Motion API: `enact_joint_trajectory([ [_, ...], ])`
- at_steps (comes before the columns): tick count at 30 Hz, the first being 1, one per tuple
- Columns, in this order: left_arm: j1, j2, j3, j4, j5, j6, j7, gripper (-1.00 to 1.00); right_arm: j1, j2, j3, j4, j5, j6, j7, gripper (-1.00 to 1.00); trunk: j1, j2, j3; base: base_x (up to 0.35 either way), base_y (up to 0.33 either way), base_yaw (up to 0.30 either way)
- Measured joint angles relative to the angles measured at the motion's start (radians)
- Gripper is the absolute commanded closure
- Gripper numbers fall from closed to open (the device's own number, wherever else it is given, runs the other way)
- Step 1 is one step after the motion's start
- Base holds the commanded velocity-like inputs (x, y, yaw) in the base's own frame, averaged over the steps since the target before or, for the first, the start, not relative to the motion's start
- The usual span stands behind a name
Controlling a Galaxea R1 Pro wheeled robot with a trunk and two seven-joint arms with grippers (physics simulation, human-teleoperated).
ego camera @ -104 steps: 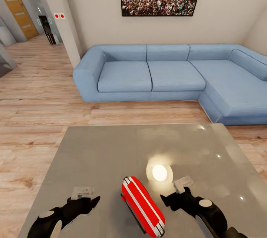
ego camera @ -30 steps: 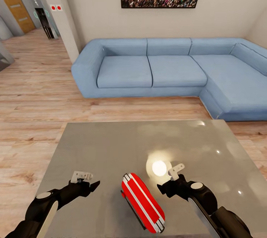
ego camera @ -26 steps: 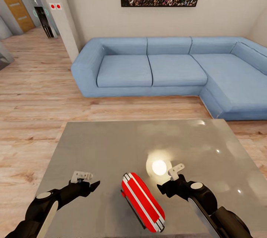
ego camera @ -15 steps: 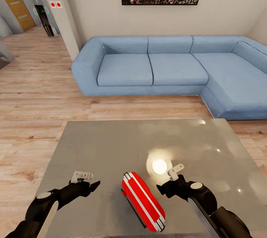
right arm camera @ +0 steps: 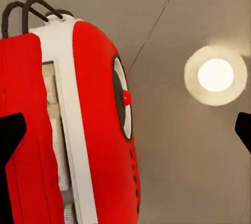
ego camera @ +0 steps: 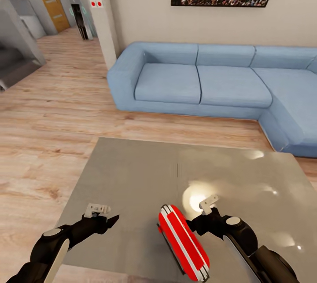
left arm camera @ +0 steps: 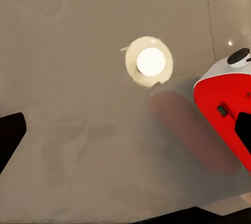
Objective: Turn on the radio receiver that's on the table in the living room.
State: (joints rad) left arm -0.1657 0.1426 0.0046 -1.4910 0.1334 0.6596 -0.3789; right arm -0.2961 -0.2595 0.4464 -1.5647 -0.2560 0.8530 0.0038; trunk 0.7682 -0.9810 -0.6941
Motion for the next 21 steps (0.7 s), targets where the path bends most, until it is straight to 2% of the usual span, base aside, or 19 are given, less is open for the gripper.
enact_joint_trajectory([
  [5, 0.0, 0.0, 0.0, 0.0, -0.001, 0.0, 0.0, -1.0, 0.0, -0.001, 0.0, 0.0, -0.001, 0.0, 0.001, -1.0, 0.0, 0.0, -0.002, 0.0, 0.0, 0.236],
  [21, 0.0, 0.0, 0.0, 0.0, 0.0, 0.0, -0.002, -1.0, 0.0, 0.001, -0.001, 0.001, -0.004, 0.001, 0.001, -1.0, 0.0, 0.0, -0.003, 0.0, 0.0, 0.04],
])
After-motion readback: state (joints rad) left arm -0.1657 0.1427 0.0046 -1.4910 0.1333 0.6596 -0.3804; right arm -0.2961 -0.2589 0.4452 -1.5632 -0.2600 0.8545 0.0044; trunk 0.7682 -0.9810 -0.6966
